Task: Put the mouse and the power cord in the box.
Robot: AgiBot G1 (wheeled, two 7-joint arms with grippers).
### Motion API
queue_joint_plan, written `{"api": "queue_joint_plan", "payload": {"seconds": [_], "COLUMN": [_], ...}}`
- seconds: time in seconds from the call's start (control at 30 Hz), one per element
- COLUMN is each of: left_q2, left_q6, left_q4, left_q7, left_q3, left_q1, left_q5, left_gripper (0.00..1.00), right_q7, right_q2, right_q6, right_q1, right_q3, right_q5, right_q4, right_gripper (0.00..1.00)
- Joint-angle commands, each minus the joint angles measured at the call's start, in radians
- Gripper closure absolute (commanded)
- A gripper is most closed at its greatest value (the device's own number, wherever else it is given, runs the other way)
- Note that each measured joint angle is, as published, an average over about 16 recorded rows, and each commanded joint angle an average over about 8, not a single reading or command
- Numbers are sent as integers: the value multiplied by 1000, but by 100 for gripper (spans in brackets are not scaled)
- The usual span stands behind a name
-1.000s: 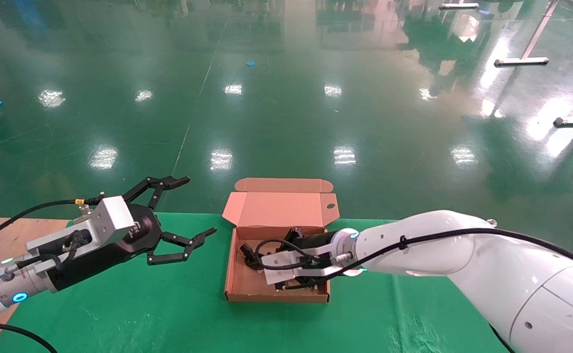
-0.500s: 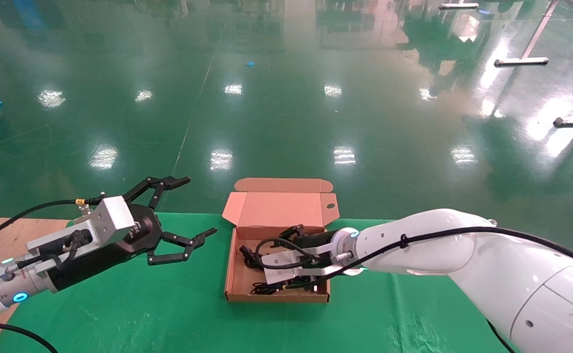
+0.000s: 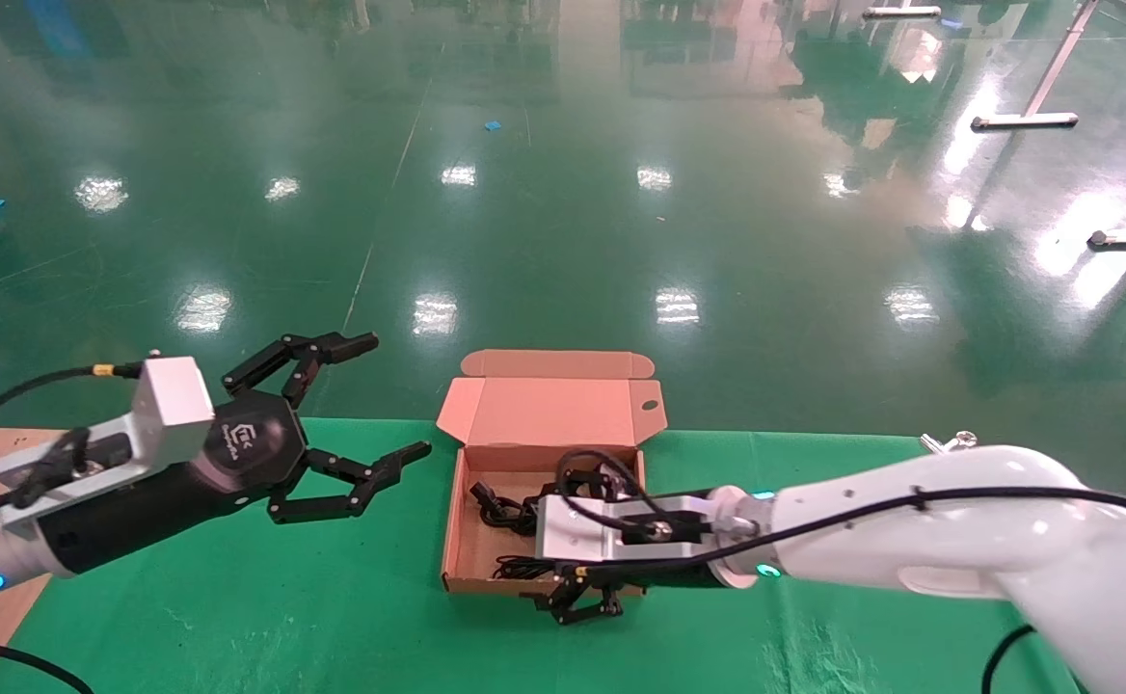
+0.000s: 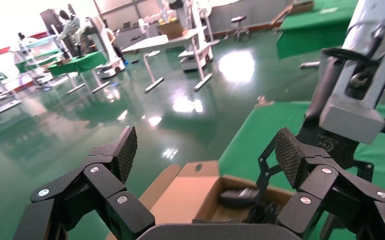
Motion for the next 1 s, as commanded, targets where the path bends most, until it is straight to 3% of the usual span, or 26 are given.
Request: {"api": "queue_joint_plan", "payload": {"seconds": [0.03,1.0], "left_q2": [-12,-187], "left_q6": [2,31], "left_q4": [-39,-612], "left_q7": [-38,-592], "left_q3": [-12,-191], "left_q1": [11,167], "left_q5": [3,50], "left_gripper": [0,0], "right_q7": [17,273], "right_q2": [25,393], "right_q6": [-27,-428], "right_q1": [-18,-282], "right_q3": [36,560], "right_q5": [21,335], "right_q4": [23,357], "right_gripper": [0,0]}}
